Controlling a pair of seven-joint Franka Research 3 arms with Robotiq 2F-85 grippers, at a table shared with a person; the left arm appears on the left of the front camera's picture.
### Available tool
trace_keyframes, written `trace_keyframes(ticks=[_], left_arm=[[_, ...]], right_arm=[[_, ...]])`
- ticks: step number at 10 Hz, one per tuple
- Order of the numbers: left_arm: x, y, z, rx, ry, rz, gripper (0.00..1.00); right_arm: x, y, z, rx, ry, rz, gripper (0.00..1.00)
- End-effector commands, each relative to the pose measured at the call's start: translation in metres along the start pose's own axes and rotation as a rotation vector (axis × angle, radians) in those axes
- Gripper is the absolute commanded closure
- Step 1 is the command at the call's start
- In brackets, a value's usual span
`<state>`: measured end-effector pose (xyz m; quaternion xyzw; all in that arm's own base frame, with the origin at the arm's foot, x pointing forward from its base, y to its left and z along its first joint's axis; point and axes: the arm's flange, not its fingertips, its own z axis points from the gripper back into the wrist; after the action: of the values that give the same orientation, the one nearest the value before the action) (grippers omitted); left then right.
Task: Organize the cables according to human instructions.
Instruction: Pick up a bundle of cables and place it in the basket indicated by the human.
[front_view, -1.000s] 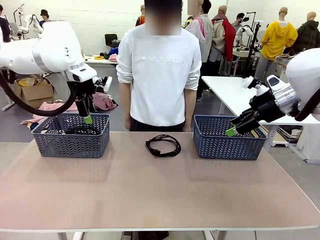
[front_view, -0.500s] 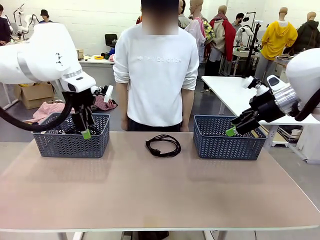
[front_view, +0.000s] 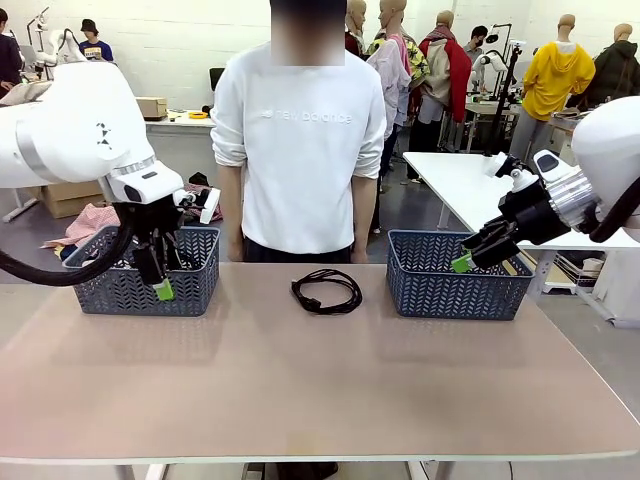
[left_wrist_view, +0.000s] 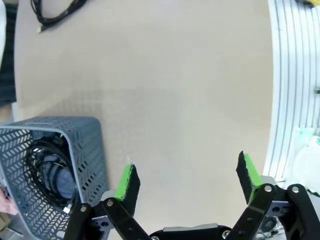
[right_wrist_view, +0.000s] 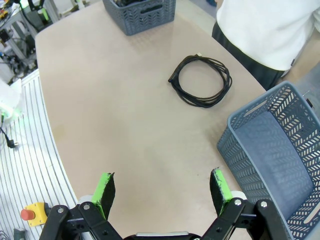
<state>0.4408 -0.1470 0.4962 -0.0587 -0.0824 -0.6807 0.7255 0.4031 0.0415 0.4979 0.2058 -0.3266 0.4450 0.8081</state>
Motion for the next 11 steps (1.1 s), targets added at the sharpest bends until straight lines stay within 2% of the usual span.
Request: trace_keyframes(ticks=[1,11], left_arm=[[0.001,0.0028,0.0051,0.012,0.002,-0.001,0.0],[0.001,0.0028,0.0051,0.012,0.002,-0.001,0.0]], right_arm=[[0.0004,-0.0034,-0.0012,0.015,-0.036,0.018,0.0],[0.0004,-0.0034,-0.0012,0.015,-0.036,0.018,0.0]])
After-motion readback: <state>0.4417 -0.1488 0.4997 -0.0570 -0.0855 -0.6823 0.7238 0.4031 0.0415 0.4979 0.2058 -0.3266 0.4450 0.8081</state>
